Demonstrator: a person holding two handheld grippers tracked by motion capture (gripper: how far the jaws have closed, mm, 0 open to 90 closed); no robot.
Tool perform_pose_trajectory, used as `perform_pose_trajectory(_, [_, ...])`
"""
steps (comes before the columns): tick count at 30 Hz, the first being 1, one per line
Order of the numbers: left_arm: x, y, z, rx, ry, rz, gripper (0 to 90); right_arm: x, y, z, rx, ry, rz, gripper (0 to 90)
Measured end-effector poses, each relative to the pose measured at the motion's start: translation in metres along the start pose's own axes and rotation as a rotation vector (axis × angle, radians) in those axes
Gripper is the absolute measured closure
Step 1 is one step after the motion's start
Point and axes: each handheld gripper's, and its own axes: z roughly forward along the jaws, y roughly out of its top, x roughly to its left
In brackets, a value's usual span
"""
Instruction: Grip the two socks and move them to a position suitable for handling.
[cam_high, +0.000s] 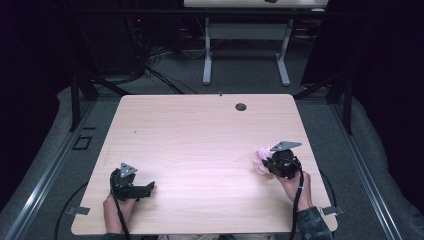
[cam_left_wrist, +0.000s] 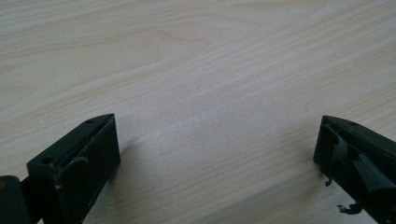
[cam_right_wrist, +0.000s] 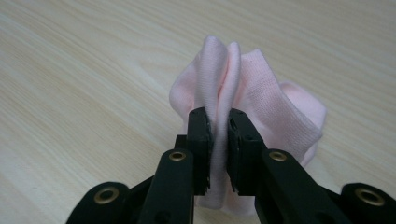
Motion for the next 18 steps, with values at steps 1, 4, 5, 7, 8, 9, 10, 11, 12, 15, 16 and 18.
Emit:
perform_pose_trajectory(1, [0.000,0.000,0.000,0.000,0.000,0.001,0.3,0.001,0.001,-0.005,-0.014,-0.002,-0.001,80.3])
perform_pose_trajectory(4, [0.000,0.000,0.000,0.000,0.000,0.001,0.3,0.008,0.008,-0.026,-0.061,0.021,-0.016,80.2])
perform_pose_trajectory(5, [0.000,0.000,0.000,0.000,0.000,-0.001,0.3,0.011,0.009,-0.030,-0.081,0.028,-0.018,80.1])
perform_pose_trajectory(7, [0.000,0.000,0.000,0.000,0.000,-0.001,0.3,0.018,0.011,-0.037,-0.093,0.058,-0.037,80.0])
perform_pose_trajectory(8, [0.000,0.000,0.000,0.000,0.000,0.000,0.3,0.022,0.012,-0.040,-0.095,0.073,-0.045,80.0])
perform_pose_trajectory(9, [0.000,0.000,0.000,0.000,0.000,-0.001,0.3,0.028,0.012,-0.040,-0.103,0.094,-0.051,79.9])
perform_pose_trajectory(10, [0.000,0.000,0.000,0.000,0.000,-0.001,0.3,0.033,0.012,-0.041,-0.091,0.106,-0.073,79.7])
perform_pose_trajectory(11, [0.000,0.000,0.000,0.000,0.000,-0.001,0.3,0.038,0.011,-0.042,-0.084,0.121,-0.084,79.6])
perform_pose_trajectory(12, [0.000,0.000,0.000,0.000,0.000,-0.001,0.3,0.038,0.011,-0.042,-0.084,0.121,-0.084,79.6])
perform_pose_trajectory(15, [0.000,0.000,0.000,0.001,0.000,-0.001,0.3,0.061,0.008,-0.041,-0.074,0.211,-0.119,79.5])
perform_pose_trajectory(16, [0.000,0.000,0.000,0.001,0.000,-0.001,0.3,0.061,0.008,-0.041,-0.074,0.211,-0.119,79.5])
perform_pose_trajectory(18, [0.000,0.000,0.000,0.000,0.000,-0.001,0.3,0.078,0.006,-0.037,-0.072,0.297,-0.133,79.5])
